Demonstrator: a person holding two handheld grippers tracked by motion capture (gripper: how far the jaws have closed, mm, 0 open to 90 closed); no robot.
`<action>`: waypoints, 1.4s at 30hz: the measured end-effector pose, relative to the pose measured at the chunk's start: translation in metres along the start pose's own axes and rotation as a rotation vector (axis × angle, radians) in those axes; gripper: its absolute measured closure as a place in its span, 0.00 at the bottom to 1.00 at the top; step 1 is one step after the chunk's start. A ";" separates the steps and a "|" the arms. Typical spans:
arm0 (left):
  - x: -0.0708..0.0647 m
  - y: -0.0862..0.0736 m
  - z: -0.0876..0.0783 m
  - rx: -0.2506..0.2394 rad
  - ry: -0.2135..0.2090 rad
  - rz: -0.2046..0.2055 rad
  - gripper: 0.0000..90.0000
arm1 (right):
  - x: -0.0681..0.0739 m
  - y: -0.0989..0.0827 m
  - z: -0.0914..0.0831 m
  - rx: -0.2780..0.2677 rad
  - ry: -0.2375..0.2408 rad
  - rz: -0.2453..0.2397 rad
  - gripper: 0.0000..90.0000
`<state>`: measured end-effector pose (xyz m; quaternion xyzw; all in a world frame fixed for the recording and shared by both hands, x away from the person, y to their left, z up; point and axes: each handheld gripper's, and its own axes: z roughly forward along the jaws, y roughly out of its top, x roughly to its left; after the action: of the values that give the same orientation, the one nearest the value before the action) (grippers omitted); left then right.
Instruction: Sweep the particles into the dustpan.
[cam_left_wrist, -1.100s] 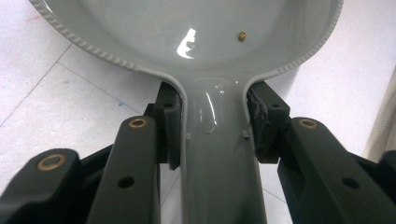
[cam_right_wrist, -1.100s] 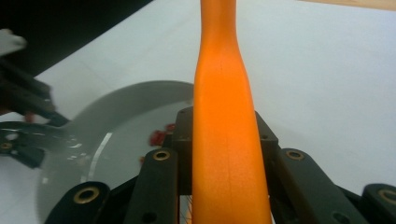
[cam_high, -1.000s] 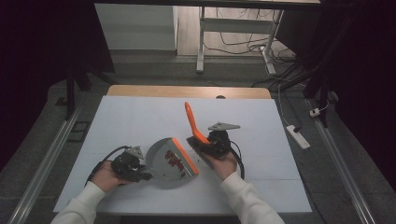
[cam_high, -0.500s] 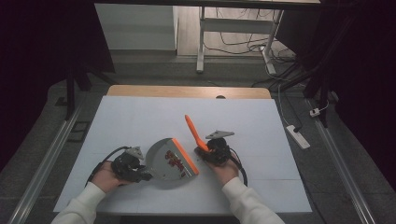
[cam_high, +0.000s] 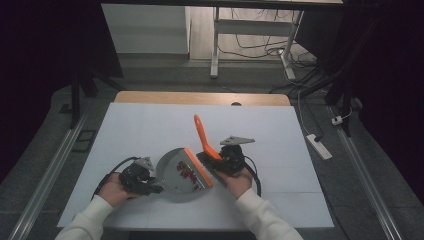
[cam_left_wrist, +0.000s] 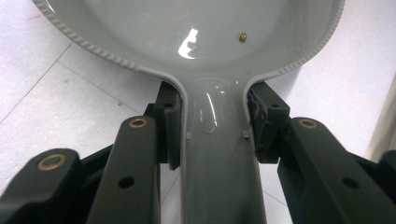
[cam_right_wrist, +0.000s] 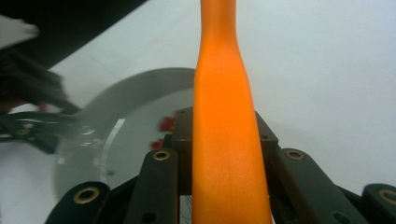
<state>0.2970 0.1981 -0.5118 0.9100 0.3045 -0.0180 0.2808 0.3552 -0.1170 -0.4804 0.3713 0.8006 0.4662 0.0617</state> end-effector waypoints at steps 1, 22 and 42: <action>0.000 0.000 0.000 -0.001 -0.005 -0.001 0.68 | -0.005 -0.001 -0.001 0.003 -0.008 0.009 0.78; -0.007 0.001 -0.010 -0.059 -0.014 0.004 0.68 | -0.032 -0.005 -0.026 -0.031 -0.042 -0.015 0.78; -0.012 -0.008 -0.027 -0.181 0.065 -0.137 0.68 | -0.055 -0.019 -0.062 -0.054 -0.081 -0.016 0.78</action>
<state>0.2788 0.2112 -0.4906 0.8580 0.3753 0.0200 0.3500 0.3569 -0.2013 -0.4746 0.3818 0.7875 0.4717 0.1079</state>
